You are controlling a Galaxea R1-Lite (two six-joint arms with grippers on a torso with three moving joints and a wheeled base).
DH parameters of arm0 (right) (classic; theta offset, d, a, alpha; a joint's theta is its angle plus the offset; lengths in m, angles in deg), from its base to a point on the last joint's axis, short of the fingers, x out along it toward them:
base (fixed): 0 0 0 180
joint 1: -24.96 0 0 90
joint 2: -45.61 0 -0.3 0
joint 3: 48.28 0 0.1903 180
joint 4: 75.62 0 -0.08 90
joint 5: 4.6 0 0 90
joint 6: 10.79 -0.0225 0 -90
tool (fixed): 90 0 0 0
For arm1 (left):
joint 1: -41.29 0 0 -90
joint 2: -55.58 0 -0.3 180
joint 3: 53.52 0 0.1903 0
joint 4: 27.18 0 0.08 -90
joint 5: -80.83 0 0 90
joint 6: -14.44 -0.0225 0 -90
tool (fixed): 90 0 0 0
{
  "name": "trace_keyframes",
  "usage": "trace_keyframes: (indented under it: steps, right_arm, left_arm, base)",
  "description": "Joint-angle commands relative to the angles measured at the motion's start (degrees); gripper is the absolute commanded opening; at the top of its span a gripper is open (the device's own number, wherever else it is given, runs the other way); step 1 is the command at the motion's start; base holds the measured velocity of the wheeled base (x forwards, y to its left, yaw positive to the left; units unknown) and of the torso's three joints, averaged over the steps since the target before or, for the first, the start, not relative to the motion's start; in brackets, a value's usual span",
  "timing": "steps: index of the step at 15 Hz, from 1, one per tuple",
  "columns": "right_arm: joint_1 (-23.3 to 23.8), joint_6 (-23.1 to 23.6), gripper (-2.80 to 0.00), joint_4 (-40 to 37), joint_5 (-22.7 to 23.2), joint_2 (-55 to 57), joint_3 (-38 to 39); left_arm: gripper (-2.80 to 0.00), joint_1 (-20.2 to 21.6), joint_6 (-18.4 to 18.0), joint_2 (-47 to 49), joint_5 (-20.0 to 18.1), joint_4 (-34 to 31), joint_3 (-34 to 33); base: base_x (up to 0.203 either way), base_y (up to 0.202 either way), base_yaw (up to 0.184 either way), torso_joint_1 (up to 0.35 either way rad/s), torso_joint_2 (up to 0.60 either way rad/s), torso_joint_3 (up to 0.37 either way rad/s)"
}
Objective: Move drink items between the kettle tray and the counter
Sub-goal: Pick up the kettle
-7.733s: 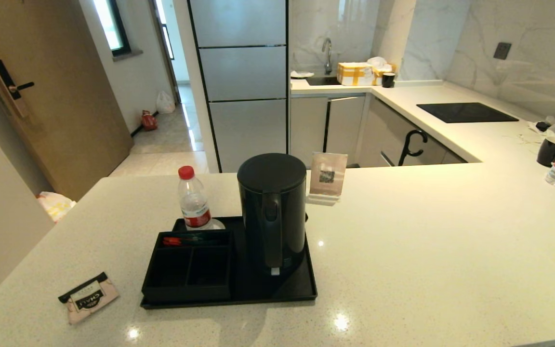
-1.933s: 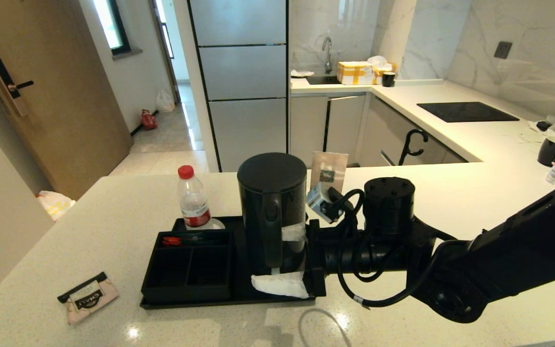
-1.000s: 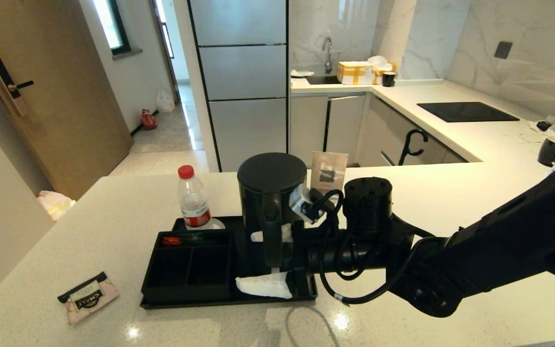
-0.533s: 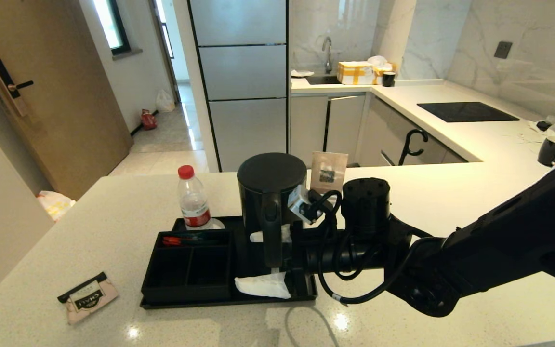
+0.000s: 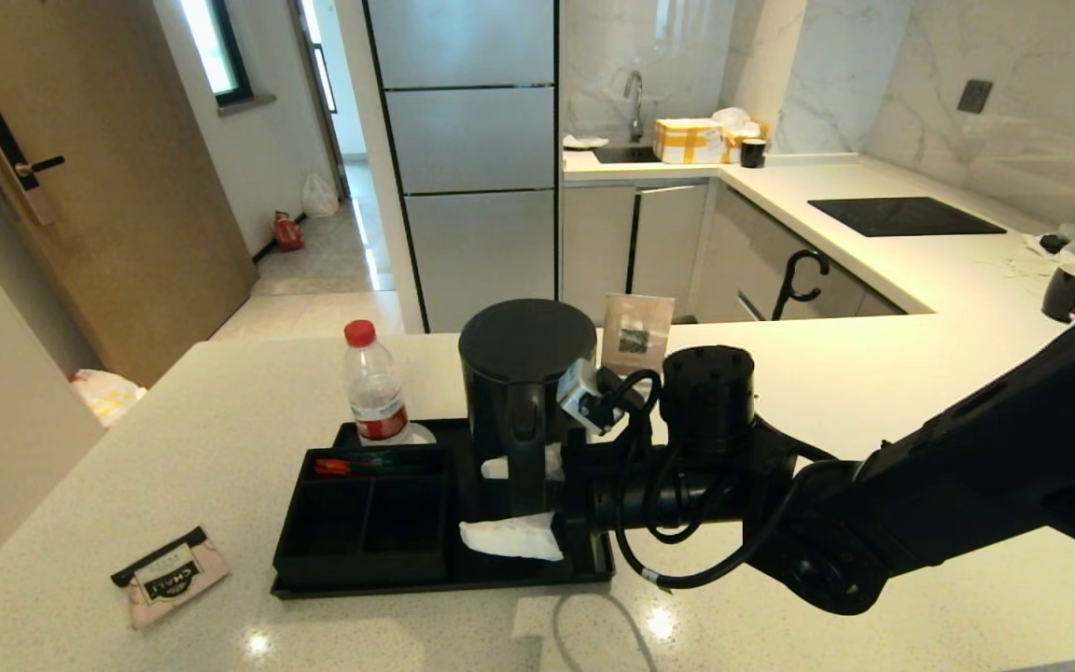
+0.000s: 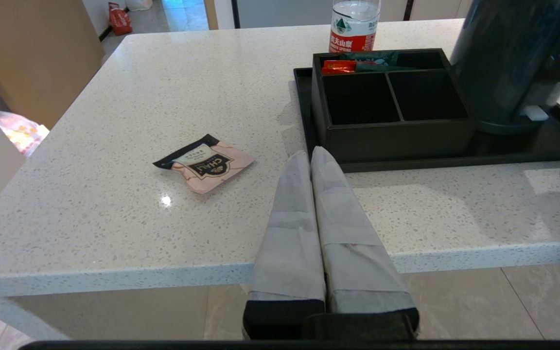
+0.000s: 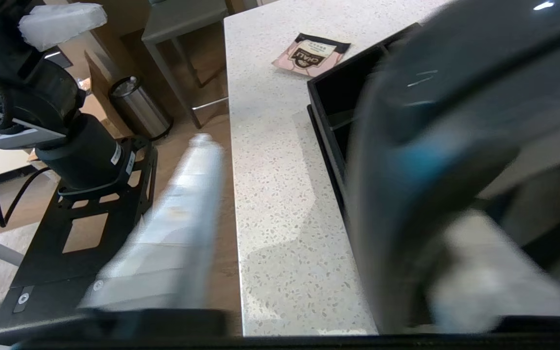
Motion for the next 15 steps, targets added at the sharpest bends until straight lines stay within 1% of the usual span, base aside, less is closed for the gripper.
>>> trace_keyframes:
  steps: [1, 2, 11, 13, 14, 15]
  right_arm:
    - [-0.23, -0.02, -2.80, 0.32, -2.36, 0.00, -0.13]
    - [-0.31, -0.04, -2.80, 0.32, -2.92, 0.02, -0.18]
    - [-0.22, -0.12, -2.80, 0.45, -3.27, -0.01, -0.26]
    - [-0.22, -0.04, -2.80, 0.77, -4.14, -0.30, -0.29]
    - [-0.16, 0.02, -2.80, 0.88, -7.04, -1.40, -0.83]
    - [-0.13, 0.05, -2.80, 0.94, -7.66, -1.65, -1.05]
  left_arm:
    - [-2.80, -0.04, -0.02, -0.11, 0.00, 0.00, -0.01]
    - [-2.80, -0.04, -0.02, -0.11, 0.00, 0.00, -0.01]
    - [-2.80, -0.04, -0.02, -0.11, 0.00, 0.00, -0.01]
    - [-2.80, -0.04, -0.02, -0.11, 0.00, 0.00, -0.01]
    - [-2.80, -0.04, -0.02, -0.11, 0.00, 0.00, -0.01]
    - [-2.80, -0.04, -0.02, -0.11, 0.00, 0.00, -0.01]
  base:
    - [0.000, 0.000, 0.000, 0.000, 0.00, 0.000]
    - [0.000, 0.000, 0.000, 0.000, 0.00, 0.000]
    - [0.000, 0.000, 0.000, 0.000, 0.00, 0.000]
    - [0.000, 0.000, 0.000, 0.000, 0.00, 0.000]
    - [0.000, 0.000, 0.000, 0.000, 0.00, 0.000]
    - [0.000, 0.000, 0.000, 0.000, 0.00, 0.000]
